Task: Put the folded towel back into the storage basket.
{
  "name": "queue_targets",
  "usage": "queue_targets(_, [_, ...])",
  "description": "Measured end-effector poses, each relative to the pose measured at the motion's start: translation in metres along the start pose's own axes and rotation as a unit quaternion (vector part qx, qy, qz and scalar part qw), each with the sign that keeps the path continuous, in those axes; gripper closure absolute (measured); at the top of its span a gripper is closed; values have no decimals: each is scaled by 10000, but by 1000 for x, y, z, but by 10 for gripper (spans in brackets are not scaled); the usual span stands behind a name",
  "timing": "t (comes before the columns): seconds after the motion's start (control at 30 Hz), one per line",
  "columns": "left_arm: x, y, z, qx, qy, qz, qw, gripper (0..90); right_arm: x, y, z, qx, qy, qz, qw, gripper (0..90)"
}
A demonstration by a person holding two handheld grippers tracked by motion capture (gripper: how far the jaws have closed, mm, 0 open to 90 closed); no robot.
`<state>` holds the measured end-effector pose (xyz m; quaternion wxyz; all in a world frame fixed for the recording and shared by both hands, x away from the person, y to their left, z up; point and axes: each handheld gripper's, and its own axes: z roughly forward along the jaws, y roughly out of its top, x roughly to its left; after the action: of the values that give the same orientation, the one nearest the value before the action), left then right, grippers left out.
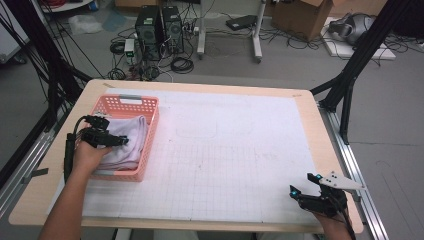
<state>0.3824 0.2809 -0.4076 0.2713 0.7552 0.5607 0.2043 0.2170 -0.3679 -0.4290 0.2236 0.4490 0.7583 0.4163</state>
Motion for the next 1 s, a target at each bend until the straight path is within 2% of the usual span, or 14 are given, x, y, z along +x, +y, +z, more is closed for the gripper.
queue_targets(0.13, [0,0,-8,-330,-5,79,9994,279,-1,0,-1,3,-4,-20,10000,186])
queue_targets(0.17, [0,0,-11,-423,162,111,9989,279,-1,0,-1,-1,-5,-14,10000,186])
queue_targets(0.23, [4,0,-19,-700,266,-6,9972,295,0,1,-2,-3,-7,-1,10000,185])
queue_targets(0.3, [10,0,-29,-1030,110,-187,9944,298,0,1,-2,-5,-3,-22,10000,186])
queue_targets(0.33, [10,0,-29,-1030,110,-187,9944,299,0,1,-1,-14,-4,-22,10000,185])
queue_targets(0.37, [13,-2,-38,-1344,-55,-269,9906,302,0,1,-1,-4,-3,-21,10000,186])
queue_targets(0.5, [16,-6,-56,-1937,-393,-345,9797,293,1,1,0,6,13,-3,10000,185])
queue_targets(0.57, [16,-10,-65,-2266,-517,-474,9715,275,1,2,0,-9,20,-42,10000,185])
queue_targets(0.6, [16,-10,-65,-2266,-517,-474,9715,263,2,2,1,-9,31,-41,10000,185])
queue_targets(0.63, [15,-12,-73,-2506,-610,-520,9648,263,3,2,0,7,34,-26,10000,185])
queue_targets(0.73, [7,-16,-82,-2660,-663,-528,9602,245,3,3,1,-18,34,-47,10000,185])
queue_targets(0.77, [7,-16,-82,-2660,-663,-528,9602,208,3,3,1,-22,33,-40,10000,186])
queue_targets(0.87, [-8,-22,-92,-2999,-882,-427,9489,192,4,4,1,-26,52,-38,10000,186])
queue_targets(1.0, [-29,-27,-99,-3165,-1179,-284,9408,199,5,4,1,-51,62,-30,10000,185])
